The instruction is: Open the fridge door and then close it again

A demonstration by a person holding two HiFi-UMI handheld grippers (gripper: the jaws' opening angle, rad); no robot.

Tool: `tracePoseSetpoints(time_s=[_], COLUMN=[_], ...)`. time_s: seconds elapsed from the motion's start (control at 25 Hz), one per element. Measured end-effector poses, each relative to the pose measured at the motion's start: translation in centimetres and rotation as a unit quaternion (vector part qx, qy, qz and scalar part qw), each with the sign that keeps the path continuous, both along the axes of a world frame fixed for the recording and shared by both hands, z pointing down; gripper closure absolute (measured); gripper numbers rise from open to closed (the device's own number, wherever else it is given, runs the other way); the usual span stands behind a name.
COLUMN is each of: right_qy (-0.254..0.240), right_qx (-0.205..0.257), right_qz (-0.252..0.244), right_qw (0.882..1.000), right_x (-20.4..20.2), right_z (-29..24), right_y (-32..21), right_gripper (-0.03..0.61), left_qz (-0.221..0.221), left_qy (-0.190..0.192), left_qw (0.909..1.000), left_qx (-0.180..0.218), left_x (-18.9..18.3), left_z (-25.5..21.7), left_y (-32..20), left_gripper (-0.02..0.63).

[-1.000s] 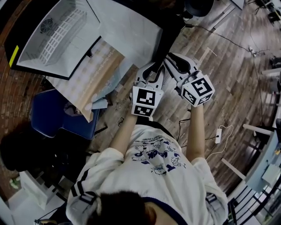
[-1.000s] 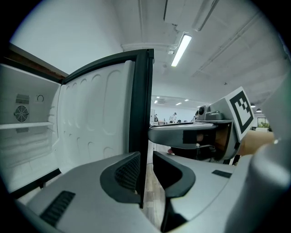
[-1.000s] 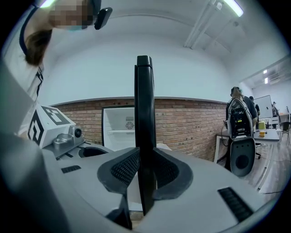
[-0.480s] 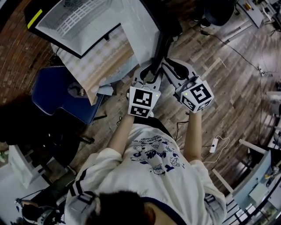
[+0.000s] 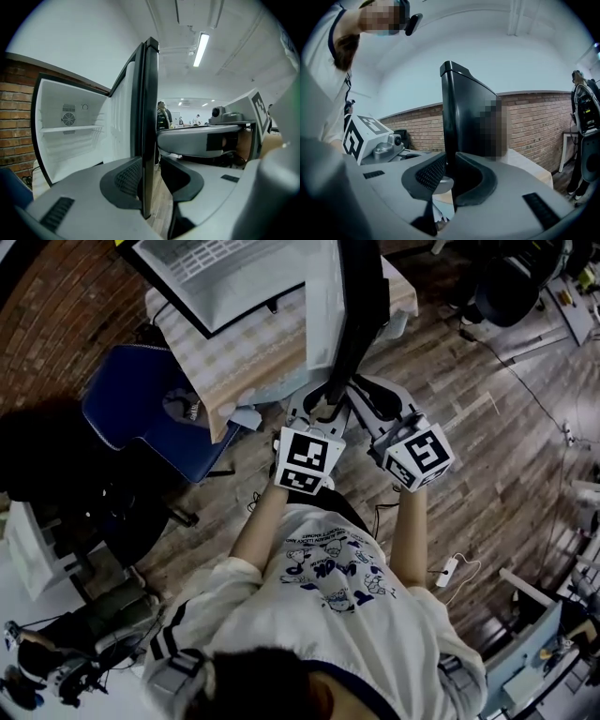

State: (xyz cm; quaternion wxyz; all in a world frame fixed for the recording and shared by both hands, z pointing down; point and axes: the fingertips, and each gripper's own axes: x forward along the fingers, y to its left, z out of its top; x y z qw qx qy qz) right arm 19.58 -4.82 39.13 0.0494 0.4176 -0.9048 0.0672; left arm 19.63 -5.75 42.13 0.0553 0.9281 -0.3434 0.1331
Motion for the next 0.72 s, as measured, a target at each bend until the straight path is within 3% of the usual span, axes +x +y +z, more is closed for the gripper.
tracePoseSetpoints(time_s=[0.36,0.72], right_qy=[-0.003,-0.003], right_qx=[-0.005,-0.012], right_qz=[-0.050,-0.064], right_qw=[0.999,0.998], right_x=[-6.4,-11.6], right_z=[0.4,0.5], right_y=[-1.8,-3.8], right_gripper=[0.502,0.502], left_qz=[-0.051,-0.082], left_qy=[0.003,0.016], left_qw=[0.9987,0.9965], left_qx=[0.002,-0.003], left_x=[-6.2,-11.4], left_z=[0.5,0.7], left_y=[-2.6,-5.1], left_gripper=[0.486,0.494])
